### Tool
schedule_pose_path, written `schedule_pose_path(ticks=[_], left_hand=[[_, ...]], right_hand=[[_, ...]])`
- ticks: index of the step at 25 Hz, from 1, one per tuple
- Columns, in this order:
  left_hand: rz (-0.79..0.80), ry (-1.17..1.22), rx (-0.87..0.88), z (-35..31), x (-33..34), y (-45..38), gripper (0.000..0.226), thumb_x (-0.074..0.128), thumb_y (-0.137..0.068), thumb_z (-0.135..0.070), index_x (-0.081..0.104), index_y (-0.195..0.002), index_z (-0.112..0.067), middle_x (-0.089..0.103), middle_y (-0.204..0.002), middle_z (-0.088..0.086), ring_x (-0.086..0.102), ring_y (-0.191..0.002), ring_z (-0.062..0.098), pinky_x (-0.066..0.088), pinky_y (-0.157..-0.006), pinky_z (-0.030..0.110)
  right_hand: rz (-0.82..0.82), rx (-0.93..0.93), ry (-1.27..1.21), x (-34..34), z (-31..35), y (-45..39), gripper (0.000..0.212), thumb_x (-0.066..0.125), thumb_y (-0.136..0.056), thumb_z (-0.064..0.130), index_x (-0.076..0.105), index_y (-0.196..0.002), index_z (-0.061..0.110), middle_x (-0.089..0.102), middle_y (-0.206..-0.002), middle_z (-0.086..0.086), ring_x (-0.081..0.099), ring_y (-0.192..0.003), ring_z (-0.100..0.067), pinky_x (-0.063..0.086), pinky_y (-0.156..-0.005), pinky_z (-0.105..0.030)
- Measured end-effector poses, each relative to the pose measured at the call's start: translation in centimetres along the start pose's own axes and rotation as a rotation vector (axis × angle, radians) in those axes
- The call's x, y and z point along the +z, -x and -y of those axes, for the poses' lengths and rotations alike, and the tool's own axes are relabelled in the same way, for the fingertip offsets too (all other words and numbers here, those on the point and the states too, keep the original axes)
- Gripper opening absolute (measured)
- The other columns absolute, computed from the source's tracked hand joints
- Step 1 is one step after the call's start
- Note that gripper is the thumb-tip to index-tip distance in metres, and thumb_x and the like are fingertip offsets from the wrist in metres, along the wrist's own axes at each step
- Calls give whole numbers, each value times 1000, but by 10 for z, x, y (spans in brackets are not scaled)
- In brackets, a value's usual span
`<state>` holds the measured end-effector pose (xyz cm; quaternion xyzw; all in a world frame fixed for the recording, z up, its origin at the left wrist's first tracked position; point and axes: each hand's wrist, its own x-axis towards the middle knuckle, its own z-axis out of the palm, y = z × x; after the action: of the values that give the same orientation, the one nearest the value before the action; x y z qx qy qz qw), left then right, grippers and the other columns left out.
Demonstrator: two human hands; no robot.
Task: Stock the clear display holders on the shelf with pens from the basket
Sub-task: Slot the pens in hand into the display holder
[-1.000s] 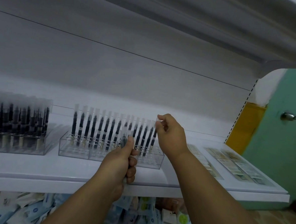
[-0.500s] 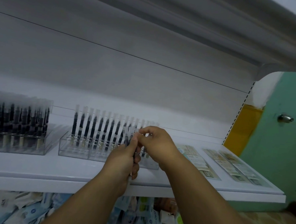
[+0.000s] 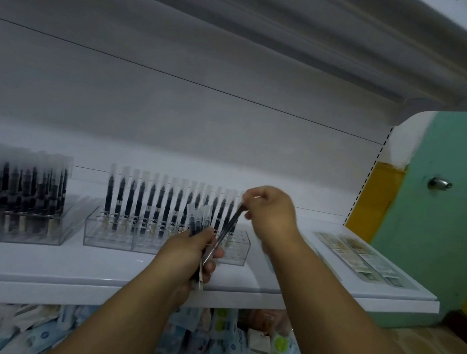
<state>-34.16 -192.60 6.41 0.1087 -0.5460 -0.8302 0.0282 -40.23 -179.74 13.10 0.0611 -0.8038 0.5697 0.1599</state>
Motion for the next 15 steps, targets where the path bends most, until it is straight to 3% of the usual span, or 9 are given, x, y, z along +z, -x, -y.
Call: schedule_pose_path(ticks=[2,4,7,11,15], left_hand=[[23,25,-4,1,-1,-3,20,56,-99,-24,58,-103,-5,63,-63,7,40,-42,15,34,-40,23],[36,41,18,1,1,-5,17,58,-98,-21,58,-100,-5,62,-63,7,39,-41,14,33,-39,22],[27,49,86,0,6,-6,14,61,-96,-17,57,-95,-4,58,-63,7,36,-40,15,32,-39,23],[18,-94,149,2,4,-6,24,66,-93,-23,58,-88,-1,49,-55,7,35,-38,18,30,-40,23],[-10,-118,206,0,9,-4,23,65,-92,-21,55,-82,-4,47,-55,9,34,-39,18,29,-42,25]], right_hand=[[-178,-83,-63,-11,-4,-13,5,66,-91,22,63,-88,19,71,-81,-5,68,-72,-23,57,-68,-36],[-201,-118,-59,-13,-9,-16,8,66,-91,23,60,-86,20,70,-81,-6,69,-76,-25,58,-75,-40],[-176,-168,3,-6,-19,-8,9,65,-92,23,60,-85,21,70,-79,-5,68,-74,-23,57,-72,-37],[-313,-103,-280,-14,-17,-17,5,64,-93,20,62,-90,16,72,-78,-4,65,-65,-15,55,-66,-38],[-207,-147,-63,-15,-20,-14,10,56,-98,18,55,-102,28,70,-86,-6,67,-75,-16,55,-70,-33]])
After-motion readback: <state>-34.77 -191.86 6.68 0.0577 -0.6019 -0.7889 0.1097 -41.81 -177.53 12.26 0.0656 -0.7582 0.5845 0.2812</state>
